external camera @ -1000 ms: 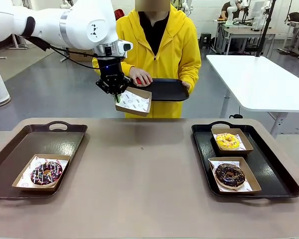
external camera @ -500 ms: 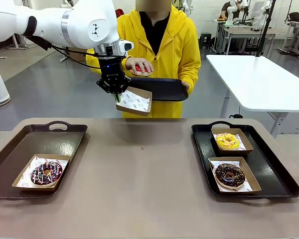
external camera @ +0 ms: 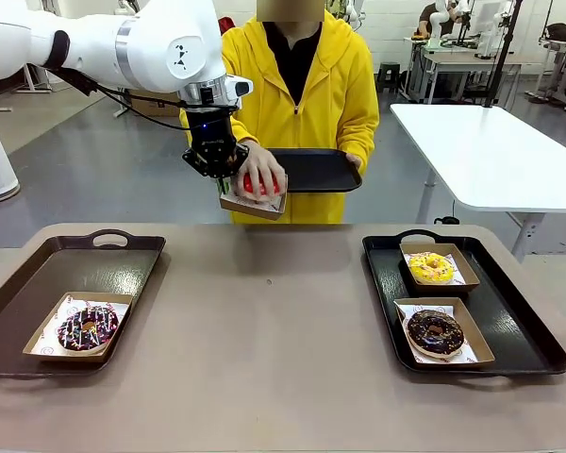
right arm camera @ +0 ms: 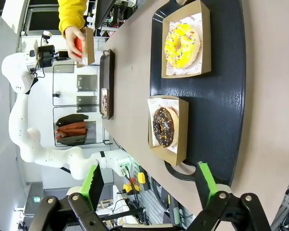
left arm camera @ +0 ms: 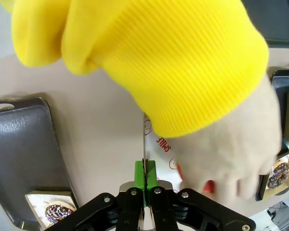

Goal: Individually package the donuts and arrange them on the tray.
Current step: Place the picked Paper togo box on the Handle tray while simultaneously picking up another Paper togo box from the table with the other hand, then place the picked Paper togo box on the Handle tray.

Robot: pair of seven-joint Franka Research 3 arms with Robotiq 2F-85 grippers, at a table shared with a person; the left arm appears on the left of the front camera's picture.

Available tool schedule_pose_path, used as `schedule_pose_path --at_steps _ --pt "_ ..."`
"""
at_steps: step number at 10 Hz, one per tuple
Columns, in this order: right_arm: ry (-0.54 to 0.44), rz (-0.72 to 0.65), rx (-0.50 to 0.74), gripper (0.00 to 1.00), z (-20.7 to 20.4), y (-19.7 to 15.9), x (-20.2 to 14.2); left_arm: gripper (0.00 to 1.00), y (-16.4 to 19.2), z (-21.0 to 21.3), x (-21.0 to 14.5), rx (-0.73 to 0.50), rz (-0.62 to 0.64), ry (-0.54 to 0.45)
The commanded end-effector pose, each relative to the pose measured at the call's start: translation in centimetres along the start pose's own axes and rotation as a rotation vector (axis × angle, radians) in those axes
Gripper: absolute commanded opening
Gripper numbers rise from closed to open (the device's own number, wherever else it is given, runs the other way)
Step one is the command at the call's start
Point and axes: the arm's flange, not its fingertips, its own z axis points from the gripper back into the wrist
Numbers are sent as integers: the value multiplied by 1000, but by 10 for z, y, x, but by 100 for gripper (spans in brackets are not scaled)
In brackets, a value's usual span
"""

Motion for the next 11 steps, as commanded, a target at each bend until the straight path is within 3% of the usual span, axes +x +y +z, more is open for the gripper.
schedule_pose_path --at_steps 1,11 --pt "12 -16 1 100 0 -1 -3 0 3 1 -5 -7 -8 -4" --pt "12 -16 1 100 0 -1 -3 0 3 1 -5 -7 -8 -4"
